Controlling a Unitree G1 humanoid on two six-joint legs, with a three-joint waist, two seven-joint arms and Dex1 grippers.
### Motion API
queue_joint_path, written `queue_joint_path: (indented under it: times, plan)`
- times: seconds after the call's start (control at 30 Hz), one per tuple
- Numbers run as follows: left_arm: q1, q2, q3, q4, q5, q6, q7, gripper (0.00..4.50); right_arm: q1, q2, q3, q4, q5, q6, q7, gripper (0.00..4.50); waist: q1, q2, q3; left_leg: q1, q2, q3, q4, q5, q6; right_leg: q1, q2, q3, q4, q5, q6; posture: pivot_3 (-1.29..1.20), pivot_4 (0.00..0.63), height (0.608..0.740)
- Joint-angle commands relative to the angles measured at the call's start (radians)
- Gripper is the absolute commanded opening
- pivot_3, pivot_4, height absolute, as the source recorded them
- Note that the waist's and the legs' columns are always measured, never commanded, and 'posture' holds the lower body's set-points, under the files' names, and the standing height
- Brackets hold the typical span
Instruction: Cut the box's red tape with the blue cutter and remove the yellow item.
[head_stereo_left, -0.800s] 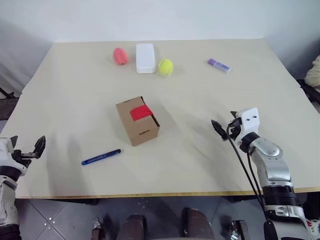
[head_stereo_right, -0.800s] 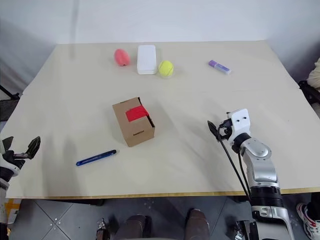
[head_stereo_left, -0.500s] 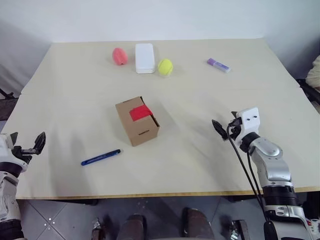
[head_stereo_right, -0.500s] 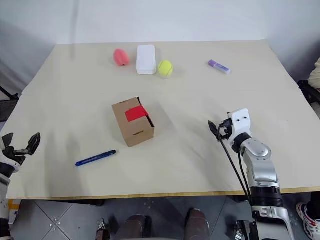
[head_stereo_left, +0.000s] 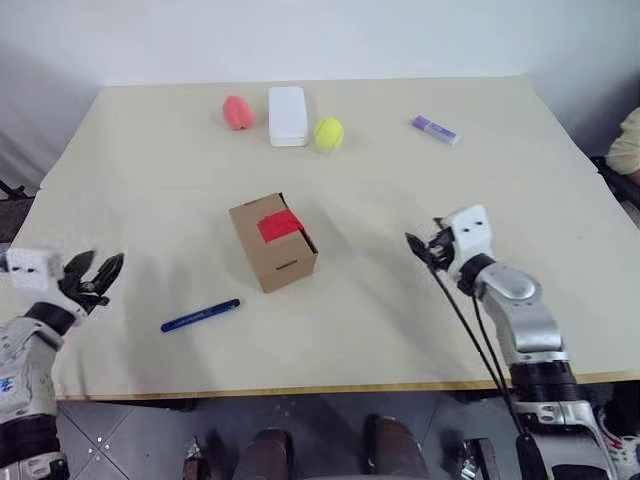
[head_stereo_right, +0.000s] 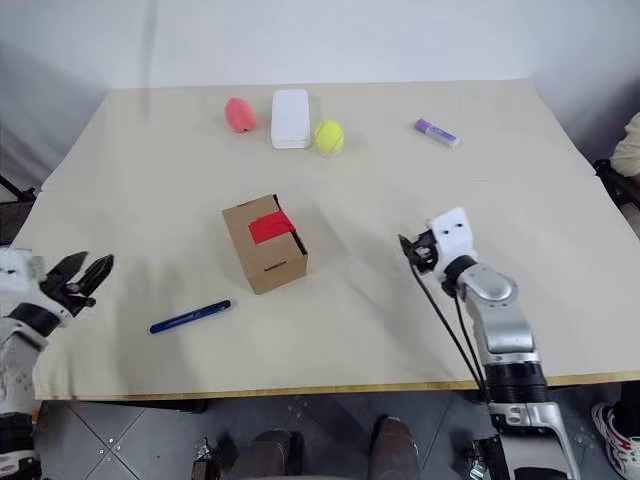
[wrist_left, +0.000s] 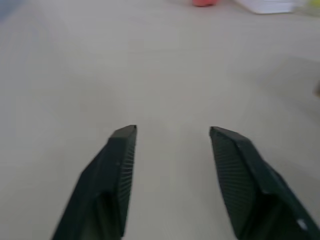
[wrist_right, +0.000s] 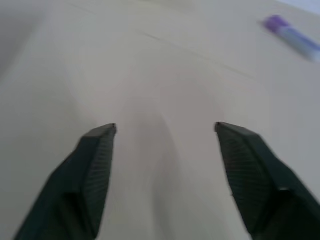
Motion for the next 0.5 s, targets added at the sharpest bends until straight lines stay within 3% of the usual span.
queue_joint_path:
  times: [0.03, 0.17, 0.2, 0.5]
  plan:
    - [-0.073, 0.04, -0.049, 0.033, 0.01, -0.009, -0.075, 1.26, -0.046, 0.008, 0.02, -0.076, 0.04, 0.061, 0.046, 1.79, 0.0, 0.0, 0.0, 0.0, 0.0, 0.0, 0.0, 0.0, 0.0, 0.0, 0.0, 0.0, 0.0, 0.0, 0.0, 0.0, 0.15, 0.74]
    - [-0.257, 0.03, -0.143, 0.213, 0.079, -0.09, -0.118, 0.02, -0.06, 0.035, 0.057, -0.175, 0.081, 0.204, 0.057, 0.39, 0.003, 0.0, 0.0, -0.001, 0.0, 0.0, 0.0, 0.0, 0.0, -0.001, 0.0, 0.0, 0.001, 0.0, 0.0, 0.0, 0.15, 0.74]
    - [-0.3, 0.025, -0.164, 0.262, 0.098, -0.118, -0.122, 0.0, -0.056, 0.037, 0.068, -0.206, 0.088, 0.242, 0.059, 0.02, 0.004, -0.001, 0.0, -0.001, 0.0, 0.0, 0.0, 0.0, 0.0, -0.001, 0.0, 0.0, 0.001, 0.0, 0.0, 0.0, 0.15, 0.74]
    - [-0.666, -0.062, -0.286, 0.762, 0.282, -0.364, 0.007, 0.0, 0.035, -0.007, 0.118, -0.59, 0.24, 0.608, 0.076, 0.02, 0.001, -0.007, 0.0, -0.003, -0.001, 0.001, 0.0, -0.001, 0.001, -0.004, 0.0, 0.0, 0.0, 0.002, 0.003, 0.0, 0.15, 0.74]
